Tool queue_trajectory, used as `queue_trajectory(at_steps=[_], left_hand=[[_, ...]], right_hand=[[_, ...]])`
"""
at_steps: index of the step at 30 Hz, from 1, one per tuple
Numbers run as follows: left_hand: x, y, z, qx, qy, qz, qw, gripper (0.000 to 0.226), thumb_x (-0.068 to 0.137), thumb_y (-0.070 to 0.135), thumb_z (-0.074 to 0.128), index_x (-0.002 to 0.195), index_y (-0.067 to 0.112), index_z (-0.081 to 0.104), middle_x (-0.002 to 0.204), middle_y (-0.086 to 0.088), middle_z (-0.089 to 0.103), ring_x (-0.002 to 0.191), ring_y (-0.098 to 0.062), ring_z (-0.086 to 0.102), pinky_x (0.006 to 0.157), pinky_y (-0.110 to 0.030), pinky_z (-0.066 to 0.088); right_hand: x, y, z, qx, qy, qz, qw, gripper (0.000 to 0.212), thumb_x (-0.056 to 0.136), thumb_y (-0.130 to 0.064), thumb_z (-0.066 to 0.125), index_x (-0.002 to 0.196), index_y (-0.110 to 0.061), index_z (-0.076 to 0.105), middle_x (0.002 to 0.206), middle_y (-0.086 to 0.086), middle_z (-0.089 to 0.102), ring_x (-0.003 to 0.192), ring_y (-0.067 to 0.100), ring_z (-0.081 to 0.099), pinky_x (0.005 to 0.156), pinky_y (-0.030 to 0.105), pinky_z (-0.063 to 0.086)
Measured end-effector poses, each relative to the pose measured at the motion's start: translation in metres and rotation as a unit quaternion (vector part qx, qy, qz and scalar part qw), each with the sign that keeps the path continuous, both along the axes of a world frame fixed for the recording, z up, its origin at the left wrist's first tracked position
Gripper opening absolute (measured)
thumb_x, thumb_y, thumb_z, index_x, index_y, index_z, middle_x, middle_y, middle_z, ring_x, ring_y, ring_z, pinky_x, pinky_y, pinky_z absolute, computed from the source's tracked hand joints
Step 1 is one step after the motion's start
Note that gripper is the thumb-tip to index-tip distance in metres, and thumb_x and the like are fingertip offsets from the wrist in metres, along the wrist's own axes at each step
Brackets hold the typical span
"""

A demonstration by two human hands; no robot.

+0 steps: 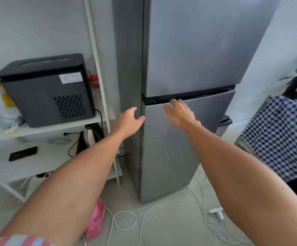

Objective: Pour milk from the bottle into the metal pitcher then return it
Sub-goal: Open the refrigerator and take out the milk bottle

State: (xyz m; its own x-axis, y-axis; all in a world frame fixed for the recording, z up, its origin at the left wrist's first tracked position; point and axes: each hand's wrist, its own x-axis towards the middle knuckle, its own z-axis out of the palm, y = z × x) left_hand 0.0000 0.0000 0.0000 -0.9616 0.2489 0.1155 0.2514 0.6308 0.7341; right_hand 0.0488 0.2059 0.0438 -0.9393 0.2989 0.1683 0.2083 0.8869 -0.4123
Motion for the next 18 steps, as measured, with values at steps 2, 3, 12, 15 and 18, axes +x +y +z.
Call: queue_trajectory(at_steps=[2, 3, 12, 15, 18], left_hand=[[-0.011, 0.004, -0.01, 0.005, -0.016, -0.017, 1.0, 0.069, 0.099, 0.043, 0.066, 0.158, 0.016, 0.041, 0.154, -0.008, 0.052, 0.135, -0.028, 0.055, 0.11, -0.039, 0.044], [-0.017, 0.007, -0.017, 0.004, -0.031, -0.028, 0.999, 0.071, 0.098, 0.043, 0.067, 0.158, 0.017, 0.04, 0.155, -0.008, 0.051, 0.136, -0.029, 0.055, 0.111, -0.042, 0.044], [-0.054, 0.039, -0.066, 0.115, -0.069, -0.008, 0.991, 0.053, 0.088, 0.046, 0.071, 0.133, 0.021, 0.061, 0.121, 0.007, 0.073, 0.113, -0.018, 0.068, 0.099, -0.036, 0.053], [-0.061, 0.044, -0.073, 0.165, -0.072, 0.003, 0.984, 0.045, 0.09, 0.041, 0.075, 0.129, 0.024, 0.062, 0.117, 0.007, 0.074, 0.11, -0.016, 0.071, 0.1, -0.039, 0.055], [-0.063, 0.046, -0.078, 0.209, -0.09, -0.008, 0.974, 0.055, 0.091, 0.039, 0.077, 0.139, 0.022, 0.055, 0.127, 0.005, 0.072, 0.114, -0.016, 0.069, 0.101, -0.043, 0.055]], right_hand=[[-0.009, -0.003, -0.005, -0.014, -0.002, -0.006, 1.0, 0.049, 0.105, -0.052, 0.03, 0.122, -0.013, 0.055, 0.123, 0.007, 0.049, 0.099, 0.04, 0.058, 0.079, 0.043, 0.043], [-0.014, -0.004, -0.009, -0.019, -0.005, -0.004, 1.0, 0.05, 0.106, -0.052, 0.03, 0.126, -0.014, 0.055, 0.127, 0.007, 0.047, 0.098, 0.04, 0.058, 0.079, 0.043, 0.043], [-0.062, 0.0, -0.027, -0.158, 0.061, 0.013, 0.985, 0.05, 0.107, -0.058, 0.025, 0.078, -0.025, 0.049, 0.107, 0.004, 0.052, 0.104, 0.028, 0.052, 0.096, 0.048, 0.046], [-0.074, 0.004, -0.034, -0.213, 0.097, 0.006, 0.972, 0.055, 0.108, -0.054, 0.03, 0.072, -0.018, 0.051, 0.084, -0.002, 0.055, 0.107, 0.019, 0.047, 0.094, 0.05, 0.05], [-0.079, 0.007, -0.042, -0.276, 0.124, 0.0, 0.953, 0.061, 0.105, -0.058, 0.038, 0.073, -0.009, 0.055, 0.076, -0.005, 0.048, 0.104, 0.024, 0.052, 0.088, 0.051, 0.055]])
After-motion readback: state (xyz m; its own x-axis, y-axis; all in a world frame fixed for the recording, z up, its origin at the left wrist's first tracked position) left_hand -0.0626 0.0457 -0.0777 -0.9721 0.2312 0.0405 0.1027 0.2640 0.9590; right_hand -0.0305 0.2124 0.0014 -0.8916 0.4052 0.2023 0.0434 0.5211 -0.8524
